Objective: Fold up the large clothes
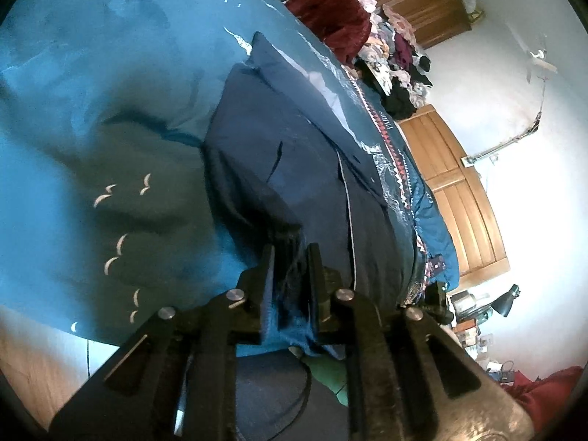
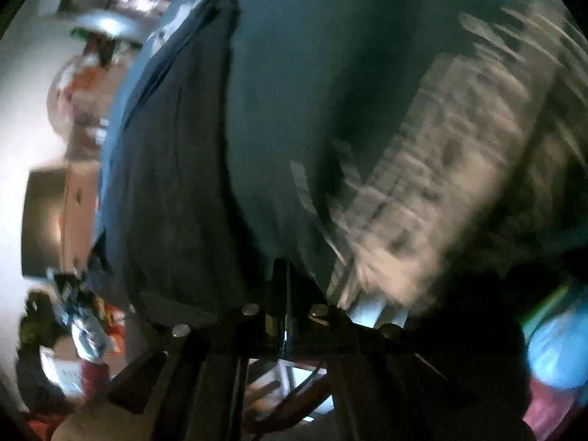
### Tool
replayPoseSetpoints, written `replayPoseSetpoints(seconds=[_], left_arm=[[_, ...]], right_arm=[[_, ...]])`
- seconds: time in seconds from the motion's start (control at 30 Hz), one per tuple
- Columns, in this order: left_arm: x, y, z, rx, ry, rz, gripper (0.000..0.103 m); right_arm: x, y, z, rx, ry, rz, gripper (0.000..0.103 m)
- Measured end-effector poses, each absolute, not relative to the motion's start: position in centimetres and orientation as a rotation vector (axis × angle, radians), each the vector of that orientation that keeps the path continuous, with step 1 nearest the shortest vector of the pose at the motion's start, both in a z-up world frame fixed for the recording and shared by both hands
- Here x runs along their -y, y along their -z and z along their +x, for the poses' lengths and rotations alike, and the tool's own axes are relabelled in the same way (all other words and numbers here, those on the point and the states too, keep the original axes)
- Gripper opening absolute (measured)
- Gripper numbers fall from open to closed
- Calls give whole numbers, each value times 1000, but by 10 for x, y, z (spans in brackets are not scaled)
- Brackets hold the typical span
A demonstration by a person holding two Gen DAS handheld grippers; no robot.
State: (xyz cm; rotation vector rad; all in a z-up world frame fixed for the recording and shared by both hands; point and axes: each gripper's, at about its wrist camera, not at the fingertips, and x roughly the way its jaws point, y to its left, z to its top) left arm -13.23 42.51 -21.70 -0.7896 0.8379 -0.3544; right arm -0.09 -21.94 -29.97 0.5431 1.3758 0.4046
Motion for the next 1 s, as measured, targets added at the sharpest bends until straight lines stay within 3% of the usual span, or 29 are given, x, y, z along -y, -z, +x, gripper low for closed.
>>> replayPoseSetpoints(seconds=[0.03, 0.2, 0.23, 0.27, 0.43, 0.6, 0.73, 0.87, 1.0], left_arm=[[-426, 218, -133, -840, 352, -795, 14], [-424, 222, -131, -846, 356, -802, 15], [-423, 222, -130, -848, 356, -800, 16], [-423, 222, -129, -850, 355, -797, 17], [-424, 225, -127, -860, 343, -797, 22], [-426, 222, -132, -863, 350, -785, 25], [-436, 212, -145, -831, 355, -780, 43], [-446, 208, -155, -824, 321, -756, 53], [-433, 213, -153, -899, 303, -653, 54]], right_arm=[[219, 296, -4, -1377, -384, 512, 0], [198, 278, -25, -1380, -503, 505, 31], [192, 277, -30, -1393, -529, 495, 45], [185, 278, -38, -1412, -554, 475, 48], [173, 297, -40, -1473, -525, 420, 49], [160, 325, -37, -1520, -472, 397, 57], [161, 329, -32, -1487, -508, 453, 71], [155, 334, -27, -1486, -531, 478, 71], [145, 335, -28, -1499, -570, 451, 67]])
